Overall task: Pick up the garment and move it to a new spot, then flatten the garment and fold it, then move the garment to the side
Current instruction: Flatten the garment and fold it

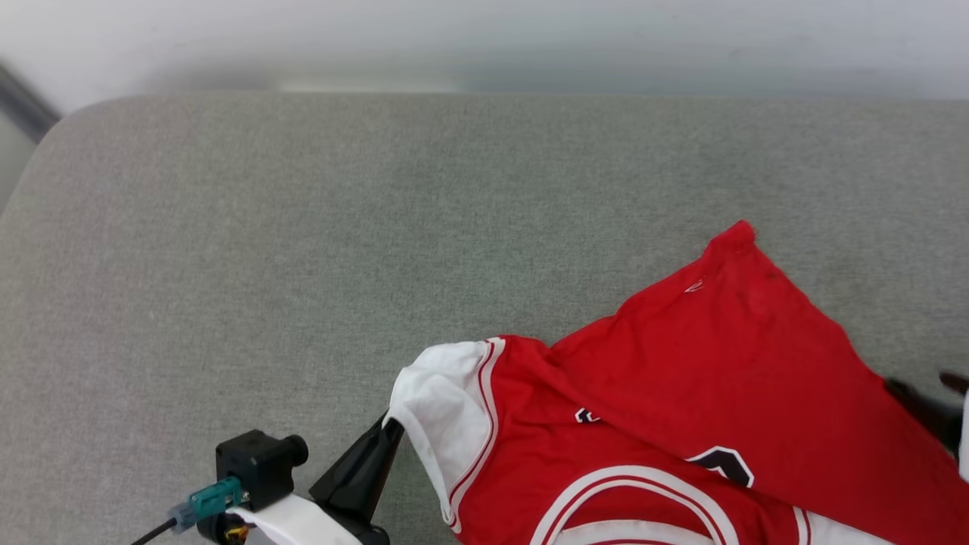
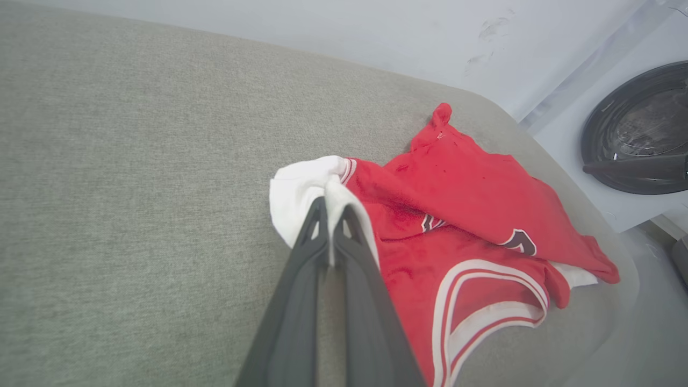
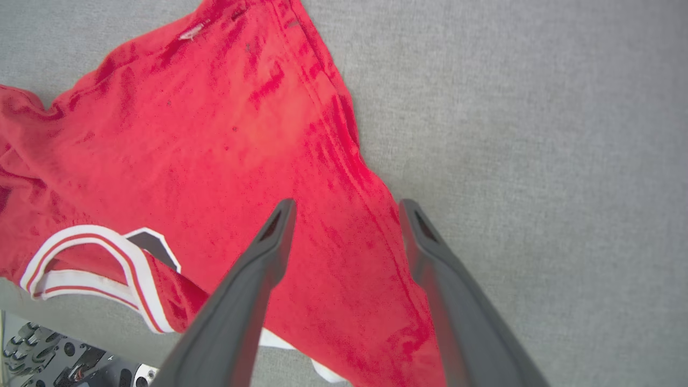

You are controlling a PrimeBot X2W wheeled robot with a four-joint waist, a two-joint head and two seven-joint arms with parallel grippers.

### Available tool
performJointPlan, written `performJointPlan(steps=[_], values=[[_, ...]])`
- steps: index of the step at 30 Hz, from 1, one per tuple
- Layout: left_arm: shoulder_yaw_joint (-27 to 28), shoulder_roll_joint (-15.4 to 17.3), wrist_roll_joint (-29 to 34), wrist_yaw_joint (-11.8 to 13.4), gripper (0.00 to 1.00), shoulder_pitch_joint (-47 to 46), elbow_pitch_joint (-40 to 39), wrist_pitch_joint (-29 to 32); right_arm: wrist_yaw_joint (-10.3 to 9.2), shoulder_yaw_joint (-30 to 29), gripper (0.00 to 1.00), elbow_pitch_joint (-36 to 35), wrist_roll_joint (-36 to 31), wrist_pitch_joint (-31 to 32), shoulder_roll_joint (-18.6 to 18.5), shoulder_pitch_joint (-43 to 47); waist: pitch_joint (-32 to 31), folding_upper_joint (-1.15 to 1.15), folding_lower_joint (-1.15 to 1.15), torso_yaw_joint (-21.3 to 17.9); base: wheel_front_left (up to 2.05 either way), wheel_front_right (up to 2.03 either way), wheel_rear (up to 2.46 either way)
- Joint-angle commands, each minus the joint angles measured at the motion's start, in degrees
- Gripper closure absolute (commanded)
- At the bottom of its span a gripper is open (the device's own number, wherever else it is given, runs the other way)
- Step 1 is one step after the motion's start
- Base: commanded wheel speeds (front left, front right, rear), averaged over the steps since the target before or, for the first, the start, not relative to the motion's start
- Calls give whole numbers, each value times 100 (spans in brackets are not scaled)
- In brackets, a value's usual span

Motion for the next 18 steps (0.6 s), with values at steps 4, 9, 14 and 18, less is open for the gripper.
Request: performJointPlan(steps=[4,9,14,18], values=[[-68,-38,135,-55,100,-300,-159,24,-2,322,0,-338,70,551,61,-945,498,0,1,318,0,0,0],[-211,-168,273,-124,100,-588,-224,43,-2,722,0,173,-217,930,24,-1954,916,0,1,673,0,0,0],[-331,-311,332,-185,100,-751,-191,31,-2,953,0,805,-466,958,-48,-2516,1146,0,1,955,0,0,0],[-413,-408,334,-223,100,-857,-127,2,-2,1114,0,1334,-624,959,-129,-2837,1315,0,1,1195,0,0,0]])
